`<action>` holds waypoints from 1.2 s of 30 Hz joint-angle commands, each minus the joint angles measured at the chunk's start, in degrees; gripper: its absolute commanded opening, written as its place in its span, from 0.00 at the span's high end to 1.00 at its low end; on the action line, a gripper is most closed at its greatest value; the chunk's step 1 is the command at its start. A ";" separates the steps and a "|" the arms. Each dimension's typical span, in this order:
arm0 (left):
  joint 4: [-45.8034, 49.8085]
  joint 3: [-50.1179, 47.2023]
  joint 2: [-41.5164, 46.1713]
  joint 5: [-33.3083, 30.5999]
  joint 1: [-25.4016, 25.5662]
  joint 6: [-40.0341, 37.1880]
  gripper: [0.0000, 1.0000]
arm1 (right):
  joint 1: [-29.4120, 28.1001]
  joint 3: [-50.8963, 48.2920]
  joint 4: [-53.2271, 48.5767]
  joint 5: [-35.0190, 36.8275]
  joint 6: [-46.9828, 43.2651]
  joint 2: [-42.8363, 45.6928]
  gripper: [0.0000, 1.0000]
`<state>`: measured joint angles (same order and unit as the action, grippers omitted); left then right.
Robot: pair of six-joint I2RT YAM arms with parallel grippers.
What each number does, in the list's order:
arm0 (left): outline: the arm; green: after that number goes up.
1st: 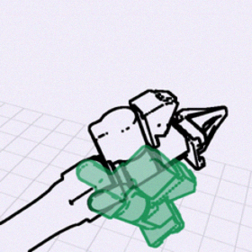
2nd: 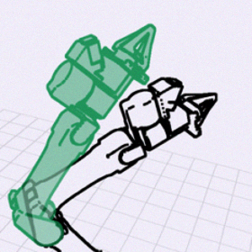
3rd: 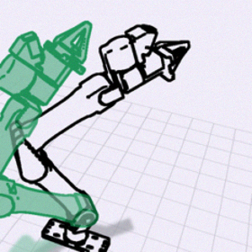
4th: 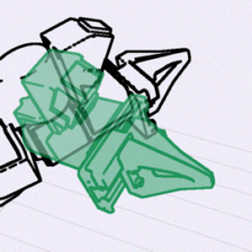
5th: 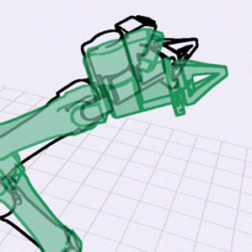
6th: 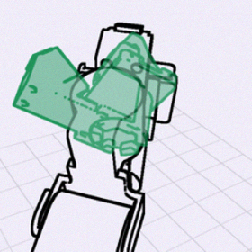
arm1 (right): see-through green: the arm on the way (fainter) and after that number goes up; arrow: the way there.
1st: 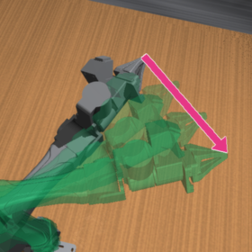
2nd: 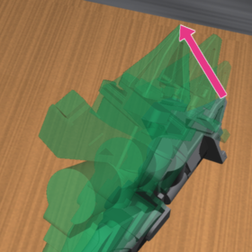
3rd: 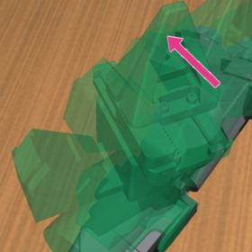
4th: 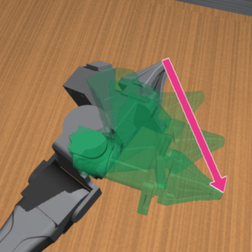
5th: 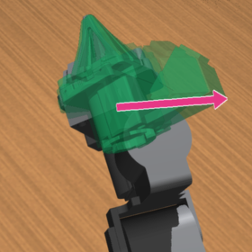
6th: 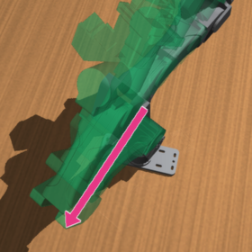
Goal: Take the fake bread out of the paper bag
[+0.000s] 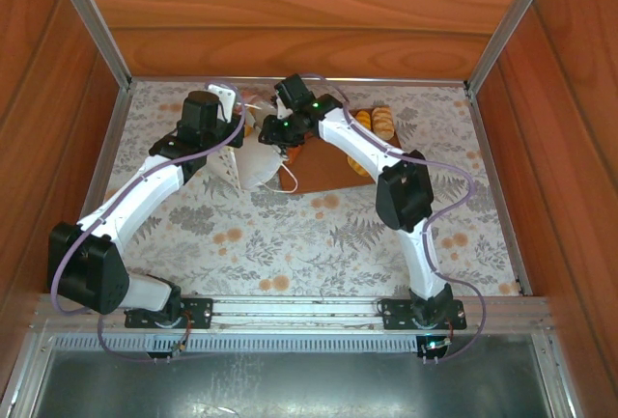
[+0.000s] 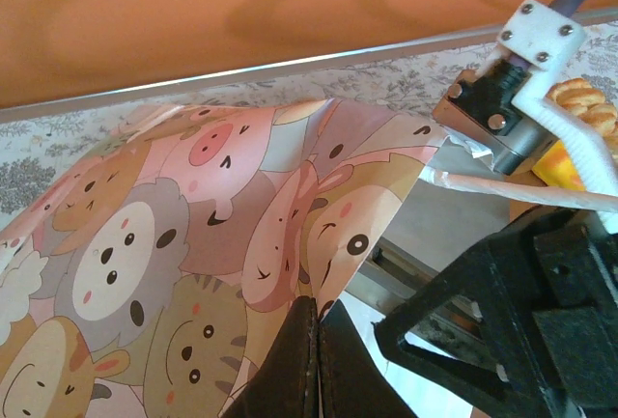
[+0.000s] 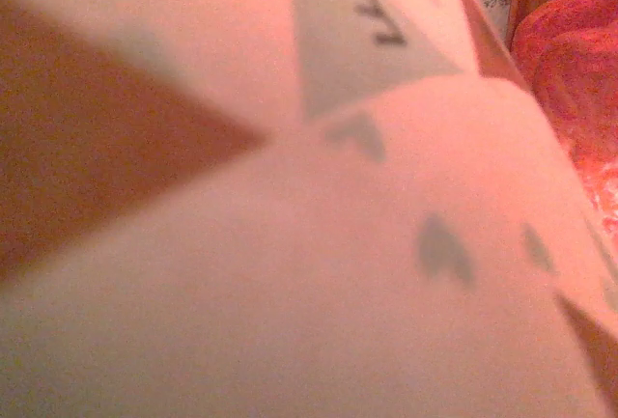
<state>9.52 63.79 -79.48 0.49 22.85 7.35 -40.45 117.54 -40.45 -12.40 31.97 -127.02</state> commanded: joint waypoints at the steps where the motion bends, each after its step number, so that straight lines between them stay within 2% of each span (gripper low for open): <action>1: 0.59 0.84 1.09 1.43 0.17 -0.50 1.00 | 0.37 2.67 -1.54 -0.95 -0.85 -1.29 0.53; 8: 0.60 0.90 1.04 1.55 0.14 -0.59 1.00 | 0.46 4.64 -0.19 -4.09 -1.29 -3.35 0.53; 18: 0.72 0.72 1.17 1.53 0.14 -0.85 1.00 | 0.90 7.97 -0.97 -4.98 -2.26 -5.78 0.53; 25: 0.68 0.63 1.26 0.72 0.13 -0.76 1.00 | 0.98 6.37 0.87 -6.47 -2.70 -4.89 0.65; 29: 0.56 0.50 1.26 -0.08 0.04 -0.76 1.00 | 0.90 3.43 2.37 -6.69 -2.83 -2.36 0.76; 36: 0.27 0.53 0.47 -1.01 0.01 -0.50 1.00 | -0.06 -5.81 6.80 -6.58 -2.64 5.38 0.79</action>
<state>10.70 63.79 -79.48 0.08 22.83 7.31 -39.86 113.86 -35.86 -17.98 29.89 -127.46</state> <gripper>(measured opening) 0.050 0.340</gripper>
